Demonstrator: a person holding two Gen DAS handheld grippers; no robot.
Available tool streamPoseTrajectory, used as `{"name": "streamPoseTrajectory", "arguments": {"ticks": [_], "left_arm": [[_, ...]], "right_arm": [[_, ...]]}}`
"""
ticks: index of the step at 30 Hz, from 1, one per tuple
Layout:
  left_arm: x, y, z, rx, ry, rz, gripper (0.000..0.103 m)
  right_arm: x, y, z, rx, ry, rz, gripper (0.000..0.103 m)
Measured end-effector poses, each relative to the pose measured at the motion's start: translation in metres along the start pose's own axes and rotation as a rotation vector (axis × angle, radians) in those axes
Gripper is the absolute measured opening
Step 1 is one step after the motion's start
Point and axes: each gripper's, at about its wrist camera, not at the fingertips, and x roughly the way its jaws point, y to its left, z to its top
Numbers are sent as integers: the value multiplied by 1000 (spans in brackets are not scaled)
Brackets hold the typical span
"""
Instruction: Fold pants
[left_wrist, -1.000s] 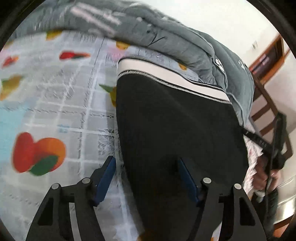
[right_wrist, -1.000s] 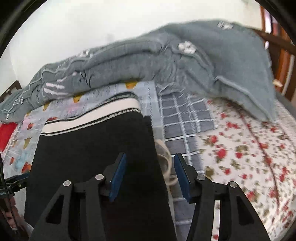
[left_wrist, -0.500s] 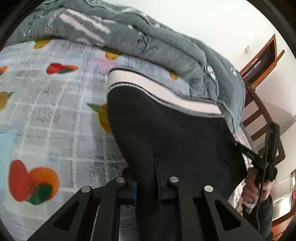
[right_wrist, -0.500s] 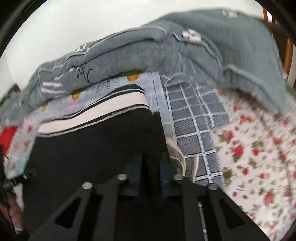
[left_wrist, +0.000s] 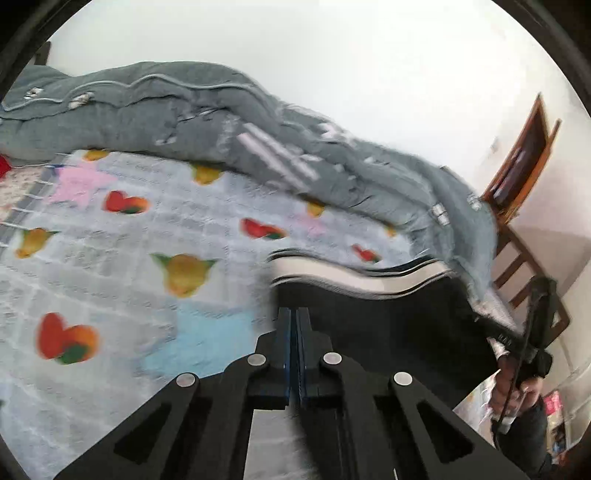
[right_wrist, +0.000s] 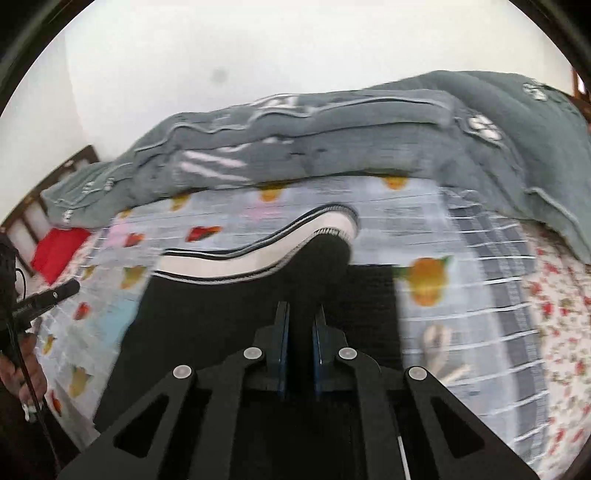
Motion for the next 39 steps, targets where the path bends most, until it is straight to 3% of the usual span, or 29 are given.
{"name": "streamPoseTrajectory", "arguments": {"ticks": [3,6,8,10,12,13,14,15,17,20,22,23,24,25,26,27,28,29,30,33,36,39], "left_arm": [[11,16,-10,-23,61,21,3],[35,28,-29,-68,150,60,3],[45,30,-41,-78,186,20,5],[54,25,-49,-87,197,-31,10],[60,17,-51,-90,210,-90,23],[64,12,-52,-87,210,-126,27],[66,7,-51,-83,207,-150,39],[70,3,-51,-80,203,-170,63],[79,-4,-51,-87,197,-195,78],[101,-10,-56,-106,255,-179,77],[109,-14,-59,-103,238,-184,75],[111,-18,-59,-99,234,-179,66],[115,-21,-58,-101,242,-180,45],[119,-21,-57,-120,247,-179,39],[120,-20,-54,-142,235,-176,22],[117,-18,-50,-162,211,-191,15],[114,-18,-47,-159,199,-189,14],[110,-19,-44,-152,190,-183,13],[106,-19,-41,-143,184,-172,13],[90,-10,-30,-143,173,-136,12],[61,9,-15,-129,133,-82,12],[40,29,-5,-114,131,7,13]], "right_arm": [[13,18,-2,-42,-1,-70,13],[23,22,-9,-117,22,-210,22],[24,15,-16,-157,33,-284,24],[22,-5,-22,-144,53,-318,33],[22,-29,-26,-87,76,-307,48],[22,-38,-27,-58,90,-284,50],[20,-51,-28,-8,101,-238,51],[17,-59,-29,32,101,-197,51],[13,-71,-26,83,89,-144,52],[23,-76,-22,79,105,-129,63],[37,-82,-23,83,125,-128,72],[43,-87,-26,112,131,-102,73],[46,-90,-28,139,132,-68,70],[48,-93,-30,163,131,-25,62],[48,-94,-31,178,129,13,55],[46,-92,-30,171,119,7,51],[39,-87,-28,136,96,-11,47],[33,-83,-25,117,72,-23,31],[27,-80,-22,119,60,-7,22],[20,-72,-10,190,46,137,16],[28,-45,-8,148,58,142,16],[41,-15,-14,133,69,248,16]]}}
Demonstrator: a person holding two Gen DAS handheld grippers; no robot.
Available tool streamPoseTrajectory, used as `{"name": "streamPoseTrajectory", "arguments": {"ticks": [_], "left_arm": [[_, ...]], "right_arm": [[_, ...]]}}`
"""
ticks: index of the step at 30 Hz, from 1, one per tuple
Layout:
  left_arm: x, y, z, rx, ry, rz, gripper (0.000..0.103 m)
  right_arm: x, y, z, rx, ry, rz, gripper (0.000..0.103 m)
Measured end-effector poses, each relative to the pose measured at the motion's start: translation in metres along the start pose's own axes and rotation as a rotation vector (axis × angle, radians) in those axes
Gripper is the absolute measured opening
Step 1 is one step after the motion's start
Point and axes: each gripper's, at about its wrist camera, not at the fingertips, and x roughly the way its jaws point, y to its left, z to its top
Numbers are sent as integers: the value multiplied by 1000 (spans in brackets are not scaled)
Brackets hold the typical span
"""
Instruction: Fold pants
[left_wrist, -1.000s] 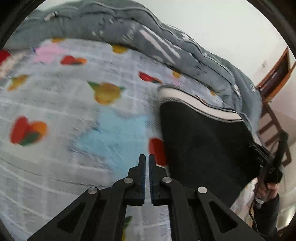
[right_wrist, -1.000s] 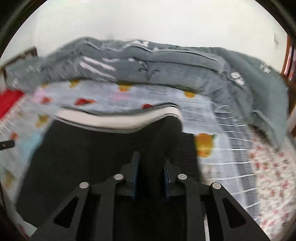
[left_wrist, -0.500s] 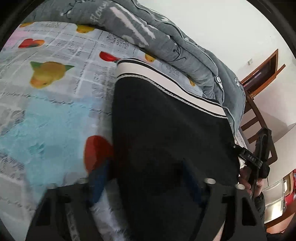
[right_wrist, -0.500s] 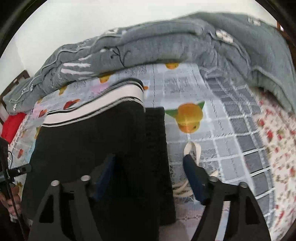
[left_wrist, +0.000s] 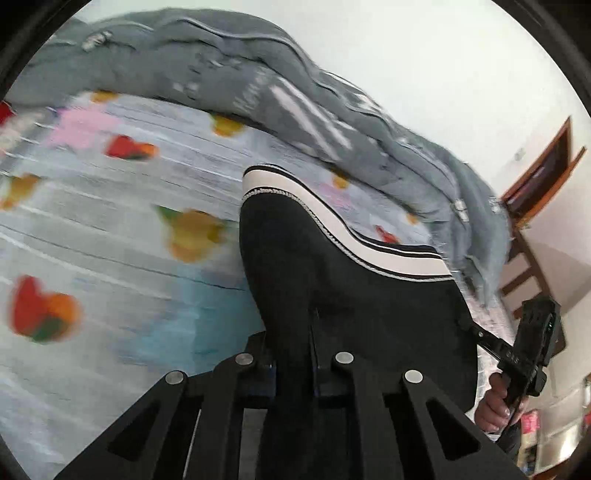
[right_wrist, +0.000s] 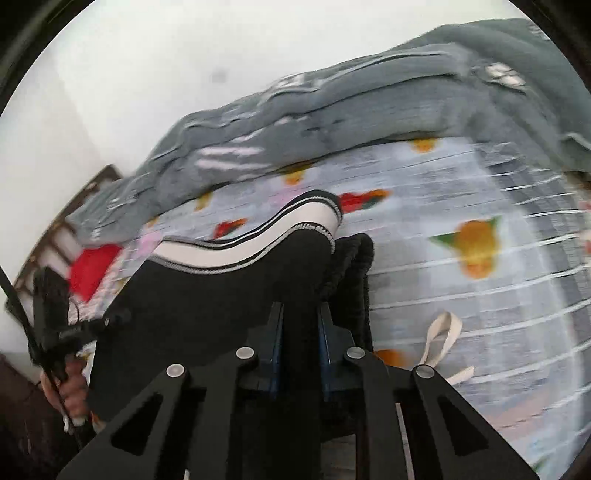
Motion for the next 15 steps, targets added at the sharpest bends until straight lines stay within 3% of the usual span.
{"name": "streamPoseTrajectory", "arguments": {"ticks": [1,4,5,6,8,10,15], "left_arm": [[-2,9,2,2,19,54,13],[9,32,-3,-22,85,211,32],[12,37,-5,-20,93,276,42],[12,43,-11,-21,81,318,61],[9,50,-18,-45,52,291,71],[9,51,-22,-62,61,265,71],[-1,42,-24,-43,53,275,71]], "right_arm": [[7,6,-4,-6,10,15,16],[34,21,-14,-79,67,-31,30],[34,24,-13,-76,63,-52,32],[30,24,-12,-64,44,-57,32],[17,29,-6,-61,-27,-87,33],[14,35,3,-79,-72,-104,35],[58,42,17,-127,35,-152,35]]}}
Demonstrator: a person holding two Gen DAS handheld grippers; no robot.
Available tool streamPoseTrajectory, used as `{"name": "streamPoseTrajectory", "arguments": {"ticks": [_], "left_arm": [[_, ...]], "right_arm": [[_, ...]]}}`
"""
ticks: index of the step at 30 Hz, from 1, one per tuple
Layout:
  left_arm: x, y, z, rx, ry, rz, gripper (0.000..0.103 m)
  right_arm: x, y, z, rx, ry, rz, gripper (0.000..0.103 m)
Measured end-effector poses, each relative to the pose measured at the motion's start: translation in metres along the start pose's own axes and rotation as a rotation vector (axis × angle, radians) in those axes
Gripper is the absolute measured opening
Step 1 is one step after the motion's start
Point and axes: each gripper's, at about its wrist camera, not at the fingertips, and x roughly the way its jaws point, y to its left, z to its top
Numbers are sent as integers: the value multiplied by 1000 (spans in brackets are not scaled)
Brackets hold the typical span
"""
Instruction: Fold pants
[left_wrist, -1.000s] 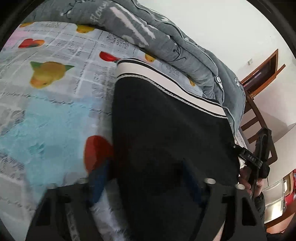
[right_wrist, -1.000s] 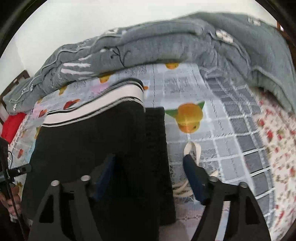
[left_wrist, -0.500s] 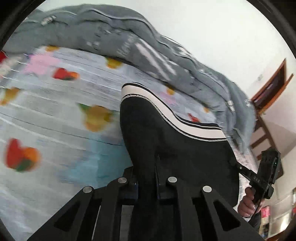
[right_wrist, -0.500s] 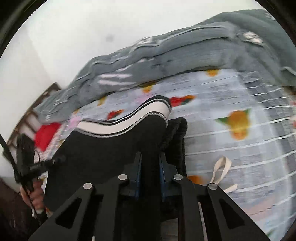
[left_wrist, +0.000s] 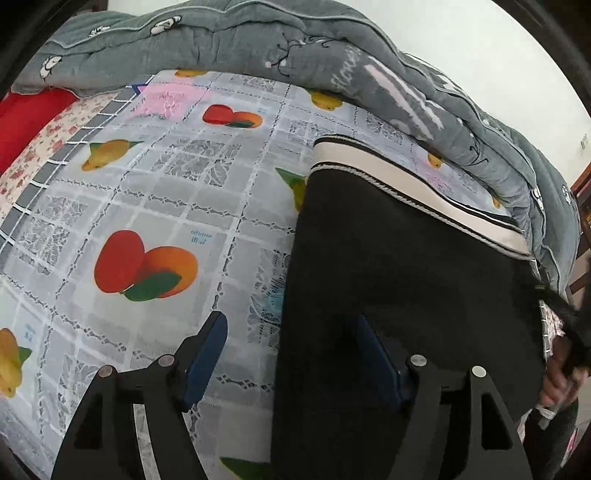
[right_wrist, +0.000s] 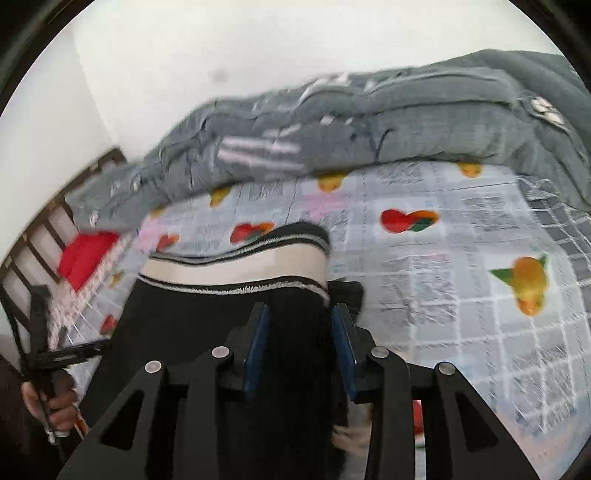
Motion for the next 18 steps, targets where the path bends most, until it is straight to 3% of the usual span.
{"name": "streamPoseTrajectory", "arguments": {"ticks": [2,3,6,9,12,14,17,18], "left_arm": [[-5,-2,-2,-4,-1,-8,71],[-10,-1,-2,-7,-7,-11,71],[-22,-4,-3,5,-28,-19,71],[-34,-6,-1,17,-57,-34,71],[-33,-11,1,24,-71,-32,72],[-29,-17,3,30,-68,-28,71],[-29,-31,4,77,-84,-13,72],[-31,-37,6,104,-99,0,72]], "right_arm": [[14,8,-3,-37,20,-43,32],[12,10,-5,-53,7,-42,22],[-13,7,0,-43,-20,33,11],[-52,-4,6,9,-114,125,11],[-37,-11,3,-27,-76,5,11],[3,-28,-9,41,49,-48,15],[-10,-25,-9,6,8,-110,30],[-16,-23,-7,2,-5,-129,30]]}}
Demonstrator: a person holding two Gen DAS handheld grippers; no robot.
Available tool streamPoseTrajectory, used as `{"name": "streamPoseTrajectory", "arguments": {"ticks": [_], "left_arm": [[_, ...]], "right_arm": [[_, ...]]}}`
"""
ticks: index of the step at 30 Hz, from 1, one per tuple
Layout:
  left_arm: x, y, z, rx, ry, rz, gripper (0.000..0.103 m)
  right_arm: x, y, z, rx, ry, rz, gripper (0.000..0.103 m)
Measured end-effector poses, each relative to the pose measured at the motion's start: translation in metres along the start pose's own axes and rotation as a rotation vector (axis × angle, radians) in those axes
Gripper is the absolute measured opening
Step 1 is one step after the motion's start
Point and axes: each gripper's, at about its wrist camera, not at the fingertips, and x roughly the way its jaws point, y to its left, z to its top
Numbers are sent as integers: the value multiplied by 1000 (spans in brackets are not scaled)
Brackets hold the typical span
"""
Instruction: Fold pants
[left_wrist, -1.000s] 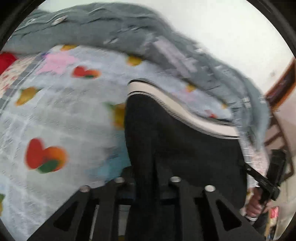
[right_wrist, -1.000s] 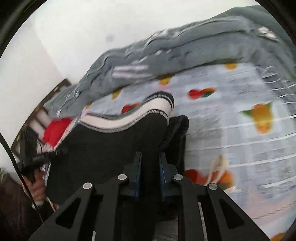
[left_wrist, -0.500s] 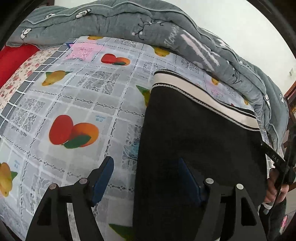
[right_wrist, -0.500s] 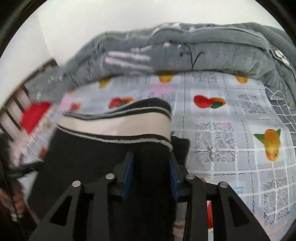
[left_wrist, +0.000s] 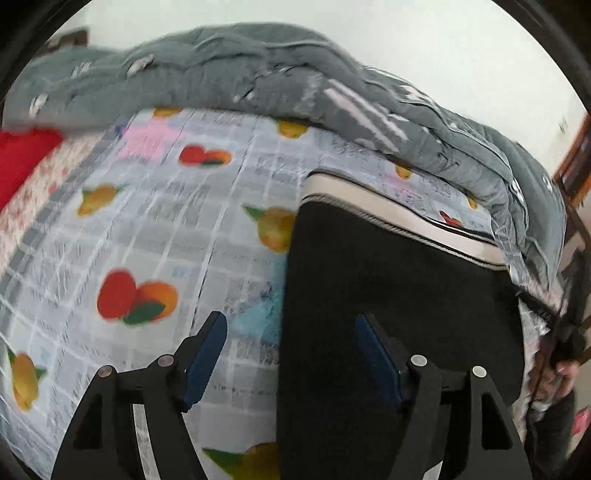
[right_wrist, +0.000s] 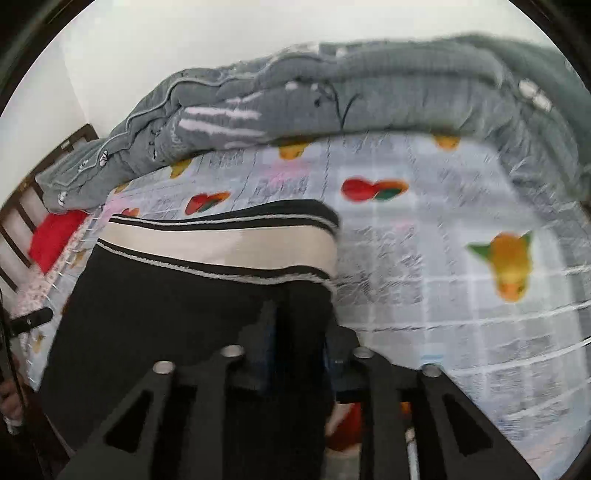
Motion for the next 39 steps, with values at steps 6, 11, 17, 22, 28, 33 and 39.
{"name": "streamPoseTrajectory", "arguments": {"ticks": [6,11,17,22,28,33,39], "left_arm": [[-2,-49,41,88,-90,-49,72],[31,-88,73,168,-108,-52,73],[110,-89,69,190,-16,47,73],[116,-94,61,226,-35,47,82],[117,-94,61,227,-41,42,83],[116,-94,60,226,-44,40,84],[109,-89,61,264,-11,68,84]], "right_arm": [[-25,22,33,-47,-72,-27,32],[8,48,53,-77,-51,45,37],[66,34,43,-59,20,15,40],[68,30,43,-32,25,47,41],[69,30,42,-33,21,49,42],[69,30,42,-33,18,49,42],[64,32,43,-69,40,38,43]]}}
